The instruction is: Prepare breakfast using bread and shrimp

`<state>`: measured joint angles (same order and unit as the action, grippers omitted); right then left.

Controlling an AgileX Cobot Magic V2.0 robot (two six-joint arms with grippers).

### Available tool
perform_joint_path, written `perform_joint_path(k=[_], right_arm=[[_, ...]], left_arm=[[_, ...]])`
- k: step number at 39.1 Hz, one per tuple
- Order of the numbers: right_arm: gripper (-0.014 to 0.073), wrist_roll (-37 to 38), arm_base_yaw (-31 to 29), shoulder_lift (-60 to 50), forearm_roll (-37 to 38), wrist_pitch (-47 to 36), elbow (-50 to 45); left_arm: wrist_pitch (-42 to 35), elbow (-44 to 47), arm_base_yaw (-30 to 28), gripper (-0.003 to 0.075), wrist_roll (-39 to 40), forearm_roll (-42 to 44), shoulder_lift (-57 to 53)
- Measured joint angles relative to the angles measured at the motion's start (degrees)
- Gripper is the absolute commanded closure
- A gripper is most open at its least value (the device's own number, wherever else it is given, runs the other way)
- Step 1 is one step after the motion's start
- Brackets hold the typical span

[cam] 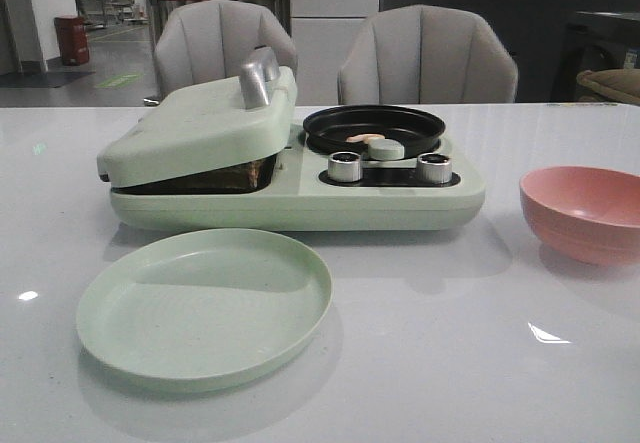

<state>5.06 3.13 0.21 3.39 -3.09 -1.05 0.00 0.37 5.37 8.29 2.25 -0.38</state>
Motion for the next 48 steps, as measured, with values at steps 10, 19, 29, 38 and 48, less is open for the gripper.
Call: perform_joint_path(k=[10, 19, 29, 38, 48], right_arm=[[0.0458, 0.0, 1.0, -0.8, 2.2, 0.5, -0.4], [0.0458, -0.2, 1.0, -0.8, 2.8, 0.5, -0.4], [0.0458, -0.2, 1.0, -0.8, 2.8, 0.6, -0.4], [0.0458, -0.2, 1.0, -0.8, 2.8, 0.6, -0.4], [0.0458, -0.2, 1.0, -0.8, 2.8, 0.6, -0.4]], left_arm=[[0.0, 0.0, 0.0, 0.0606, 0.0, 0.0, 0.0], [0.0, 0.0, 0.0, 0.0606, 0.0, 0.0, 0.0], [0.0, 0.0, 0.0, 0.0606, 0.0, 0.0, 0.0], [0.0, 0.0, 0.0, 0.0606, 0.0, 0.0, 0.0], [0.0, 0.0, 0.0, 0.0606, 0.0, 0.0, 0.0]])
